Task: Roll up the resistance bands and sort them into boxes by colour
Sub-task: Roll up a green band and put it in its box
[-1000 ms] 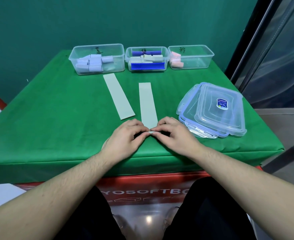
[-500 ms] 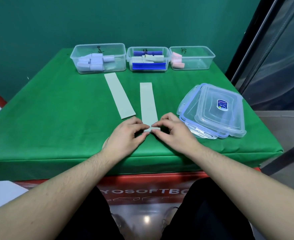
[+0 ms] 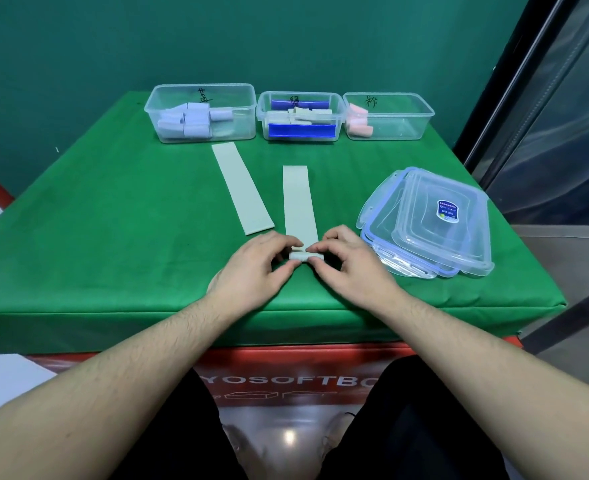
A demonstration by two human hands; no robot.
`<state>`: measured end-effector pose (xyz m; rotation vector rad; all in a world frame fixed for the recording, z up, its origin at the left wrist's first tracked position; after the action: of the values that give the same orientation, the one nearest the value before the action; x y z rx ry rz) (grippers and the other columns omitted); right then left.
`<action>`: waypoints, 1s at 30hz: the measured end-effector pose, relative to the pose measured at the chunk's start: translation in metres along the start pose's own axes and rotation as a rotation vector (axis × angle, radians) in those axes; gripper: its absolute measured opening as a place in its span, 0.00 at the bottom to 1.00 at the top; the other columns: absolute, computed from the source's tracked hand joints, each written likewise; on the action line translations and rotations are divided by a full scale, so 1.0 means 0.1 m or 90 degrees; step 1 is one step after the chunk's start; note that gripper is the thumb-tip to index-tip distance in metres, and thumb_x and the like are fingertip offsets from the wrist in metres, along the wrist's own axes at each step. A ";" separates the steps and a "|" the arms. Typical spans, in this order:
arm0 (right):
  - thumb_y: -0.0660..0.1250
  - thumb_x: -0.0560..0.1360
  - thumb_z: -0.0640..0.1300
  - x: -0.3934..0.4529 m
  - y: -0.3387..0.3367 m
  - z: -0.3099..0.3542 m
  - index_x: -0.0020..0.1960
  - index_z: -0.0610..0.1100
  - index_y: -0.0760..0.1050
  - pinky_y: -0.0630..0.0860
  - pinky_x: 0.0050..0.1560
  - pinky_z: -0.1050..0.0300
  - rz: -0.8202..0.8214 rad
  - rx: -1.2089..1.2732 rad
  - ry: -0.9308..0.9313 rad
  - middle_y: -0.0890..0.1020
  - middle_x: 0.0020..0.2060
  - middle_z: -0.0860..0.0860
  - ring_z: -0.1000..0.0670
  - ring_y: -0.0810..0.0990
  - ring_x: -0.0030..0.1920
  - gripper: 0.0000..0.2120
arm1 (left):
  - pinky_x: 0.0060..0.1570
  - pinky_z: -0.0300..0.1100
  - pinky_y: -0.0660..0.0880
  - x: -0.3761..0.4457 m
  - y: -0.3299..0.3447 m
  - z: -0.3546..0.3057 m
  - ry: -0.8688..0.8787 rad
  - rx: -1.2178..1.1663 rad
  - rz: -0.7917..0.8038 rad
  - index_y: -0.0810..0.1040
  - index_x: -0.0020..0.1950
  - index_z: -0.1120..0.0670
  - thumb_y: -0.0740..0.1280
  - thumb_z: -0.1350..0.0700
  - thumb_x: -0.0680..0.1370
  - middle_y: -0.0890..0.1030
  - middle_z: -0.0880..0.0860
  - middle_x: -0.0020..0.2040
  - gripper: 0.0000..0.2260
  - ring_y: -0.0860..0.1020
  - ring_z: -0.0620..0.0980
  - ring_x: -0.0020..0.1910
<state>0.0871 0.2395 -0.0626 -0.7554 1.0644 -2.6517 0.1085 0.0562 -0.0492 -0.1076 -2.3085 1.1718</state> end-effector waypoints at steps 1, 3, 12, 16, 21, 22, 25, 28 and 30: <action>0.68 0.76 0.51 0.00 0.00 0.01 0.55 0.49 0.82 0.76 0.49 0.54 0.003 -0.003 -0.004 0.74 0.47 0.58 0.54 0.76 0.47 0.11 | 0.50 0.38 0.71 0.00 0.00 0.00 0.004 0.001 0.002 0.81 0.55 0.52 0.69 0.53 0.78 0.78 0.45 0.46 0.07 0.73 0.42 0.46; 0.69 0.76 0.52 -0.01 -0.01 0.02 0.56 0.51 0.82 0.76 0.49 0.55 0.010 0.001 -0.010 0.74 0.47 0.59 0.54 0.77 0.47 0.11 | 0.50 0.37 0.70 0.00 0.00 0.01 0.002 0.000 0.003 0.81 0.54 0.52 0.68 0.52 0.79 0.78 0.45 0.46 0.06 0.74 0.42 0.46; 0.68 0.77 0.50 -0.01 -0.02 0.03 0.52 0.53 0.81 0.75 0.51 0.55 0.004 0.019 -0.008 0.77 0.45 0.59 0.57 0.77 0.49 0.05 | 0.52 0.36 0.69 -0.02 0.01 0.01 -0.026 -0.003 0.005 0.81 0.54 0.51 0.66 0.51 0.80 0.74 0.45 0.51 0.07 0.74 0.42 0.48; 0.68 0.78 0.50 0.01 -0.01 0.01 0.53 0.52 0.82 0.74 0.49 0.56 -0.005 0.017 0.013 0.74 0.46 0.59 0.57 0.76 0.46 0.07 | 0.54 0.35 0.70 -0.01 0.02 -0.01 -0.012 0.012 0.002 0.82 0.59 0.53 0.68 0.53 0.80 0.77 0.47 0.52 0.09 0.76 0.45 0.50; 0.68 0.78 0.50 0.02 -0.01 0.02 0.56 0.50 0.82 0.74 0.50 0.57 0.002 0.012 0.026 0.73 0.47 0.59 0.57 0.75 0.46 0.09 | 0.54 0.32 0.69 0.00 0.00 -0.01 0.005 0.011 -0.009 0.83 0.56 0.53 0.71 0.57 0.77 0.78 0.47 0.51 0.08 0.76 0.44 0.49; 0.69 0.78 0.49 0.01 -0.02 0.03 0.58 0.51 0.81 0.73 0.50 0.60 0.002 0.015 0.021 0.73 0.47 0.59 0.58 0.75 0.46 0.10 | 0.53 0.31 0.68 -0.01 0.00 -0.01 0.003 0.013 -0.015 0.83 0.56 0.53 0.70 0.57 0.77 0.79 0.47 0.51 0.08 0.76 0.44 0.49; 0.71 0.76 0.46 0.01 -0.03 0.02 0.58 0.50 0.80 0.68 0.49 0.68 0.008 0.028 -0.004 0.75 0.50 0.59 0.62 0.74 0.48 0.11 | 0.54 0.34 0.70 0.00 0.02 0.00 -0.001 0.020 -0.019 0.83 0.57 0.54 0.70 0.57 0.78 0.79 0.48 0.51 0.09 0.77 0.45 0.50; 0.71 0.76 0.44 0.03 -0.03 -0.01 0.55 0.48 0.81 0.66 0.48 0.68 0.009 0.023 -0.002 0.77 0.48 0.59 0.64 0.74 0.46 0.08 | 0.55 0.40 0.73 0.01 0.02 0.01 -0.010 0.031 -0.020 0.83 0.58 0.53 0.70 0.55 0.78 0.80 0.48 0.51 0.09 0.78 0.47 0.51; 0.71 0.76 0.43 0.03 -0.03 0.00 0.55 0.47 0.82 0.66 0.46 0.70 0.000 0.036 0.004 0.78 0.48 0.58 0.64 0.74 0.45 0.08 | 0.54 0.38 0.72 0.01 0.01 0.01 -0.016 0.020 -0.024 0.83 0.57 0.53 0.70 0.55 0.78 0.80 0.47 0.51 0.09 0.78 0.46 0.50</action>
<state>0.0843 0.2410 -0.0595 -0.7356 0.9872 -2.6731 0.1075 0.0564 -0.0501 -0.0378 -2.3023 1.1971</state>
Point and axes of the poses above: each hand's wrist, its own x-axis towards the middle knuckle, its own y-axis out of the palm, z = x × y, the point moved 3 cm from there along x, towards the middle knuckle
